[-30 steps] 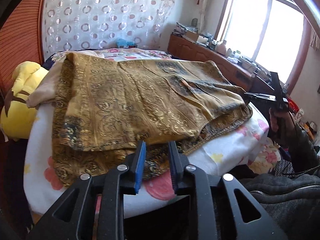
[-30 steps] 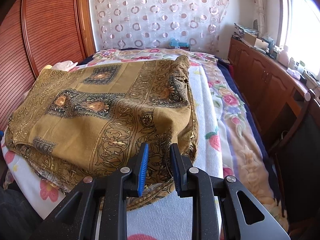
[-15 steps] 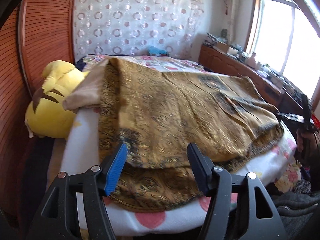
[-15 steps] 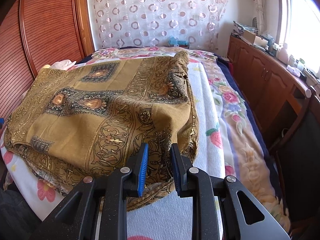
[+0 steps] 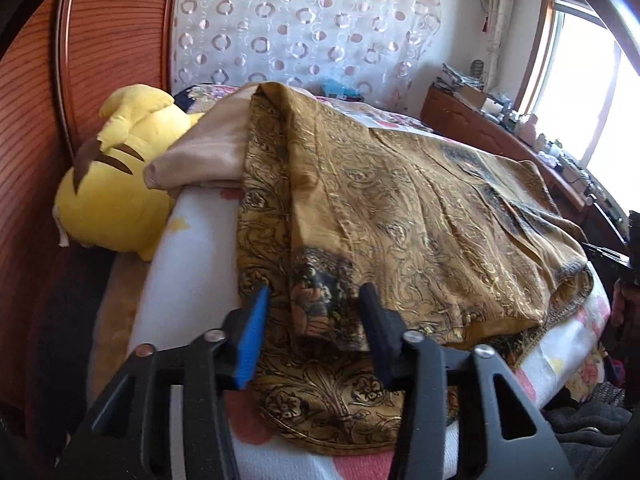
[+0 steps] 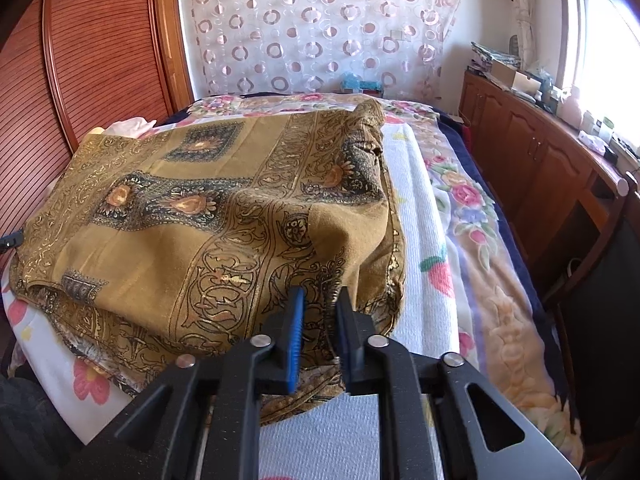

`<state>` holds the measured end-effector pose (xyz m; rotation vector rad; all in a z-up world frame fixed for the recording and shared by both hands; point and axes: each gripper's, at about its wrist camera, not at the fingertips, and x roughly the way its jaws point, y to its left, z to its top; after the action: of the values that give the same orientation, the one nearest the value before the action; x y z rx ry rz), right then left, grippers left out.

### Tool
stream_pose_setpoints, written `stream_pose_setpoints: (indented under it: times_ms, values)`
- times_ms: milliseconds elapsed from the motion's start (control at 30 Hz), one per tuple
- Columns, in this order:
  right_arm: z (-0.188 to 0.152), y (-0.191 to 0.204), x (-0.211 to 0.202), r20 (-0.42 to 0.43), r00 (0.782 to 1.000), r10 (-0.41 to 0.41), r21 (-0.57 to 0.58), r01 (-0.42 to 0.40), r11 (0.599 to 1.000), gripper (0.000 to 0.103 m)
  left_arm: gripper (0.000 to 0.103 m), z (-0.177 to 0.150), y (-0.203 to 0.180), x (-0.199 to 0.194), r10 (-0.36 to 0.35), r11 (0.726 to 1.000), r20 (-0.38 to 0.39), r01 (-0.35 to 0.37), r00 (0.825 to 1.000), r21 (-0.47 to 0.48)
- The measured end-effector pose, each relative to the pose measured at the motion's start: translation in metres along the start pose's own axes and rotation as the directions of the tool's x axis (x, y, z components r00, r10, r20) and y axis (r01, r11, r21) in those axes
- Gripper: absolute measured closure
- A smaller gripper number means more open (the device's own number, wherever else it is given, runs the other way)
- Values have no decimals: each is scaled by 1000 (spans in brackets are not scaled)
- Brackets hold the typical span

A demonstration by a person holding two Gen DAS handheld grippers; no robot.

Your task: Fold small clothes

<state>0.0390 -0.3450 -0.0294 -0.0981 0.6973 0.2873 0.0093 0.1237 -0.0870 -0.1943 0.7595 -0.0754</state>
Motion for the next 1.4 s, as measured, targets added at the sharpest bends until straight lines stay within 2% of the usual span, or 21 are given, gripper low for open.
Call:
stream_pose_setpoints:
  times_ms: [33,100,167,333,467,633,667,733,800,967,1033,1100,1167,1400]
  values:
    - [0,-1,-2,7,1000,4,-2,-4,1000,95,71,-1,-1,0,-11,1000,-1,11,1000,-1]
    - [2,-3,-5,23,1000,17,1,-17,1000,98,89,-1,-2,0,-31,999,-2,31,1000,5]
    - [2,-3,-9,38,999,15,0,-15,1000,99,99,-1,-6,-1,-39,999,-2,39,999,20]
    - [6,-10,-26,100,995,9,24,-12,1000,102,100,3,-14,-30,-36,999,77,35,996,17]
    - [7,-15,-44,131,991,29,31,-33,999,102,100,-1,-16,-42,-20,999,57,18,998,31]
    - [-1,-11,-36,89,996,-7,11,6,1000,102,99,-10,-12,-29,18,1000,20,-19,1000,21]
    - [-2,-9,-33,79,997,-15,10,14,1000,102,99,-10,-10,-27,9,1000,18,-9,1000,11]
    - [-3,-5,-31,71,997,-28,9,28,1000,102,91,-9,-8,-26,5,1000,18,-5,1000,13]
    - [0,-1,-30,72,997,-39,5,39,999,101,68,-7,-8,-28,21,999,35,-22,999,24]
    - [7,13,-44,120,990,-70,-21,73,997,94,43,1,-4,-28,72,997,70,-73,995,7]
    - [5,19,-48,141,987,-79,-26,83,996,81,42,3,-1,-21,100,995,48,-101,994,7]
    - [5,25,-49,159,986,-54,-30,59,998,64,42,4,2,-11,108,994,16,-108,994,0]
    - [2,34,-46,162,987,-24,-46,32,998,57,42,3,6,-3,104,994,-14,-105,994,-24]
    - [-3,67,-12,100,995,26,-107,-15,994,55,42,-3,11,2,111,994,-29,-111,993,-17]
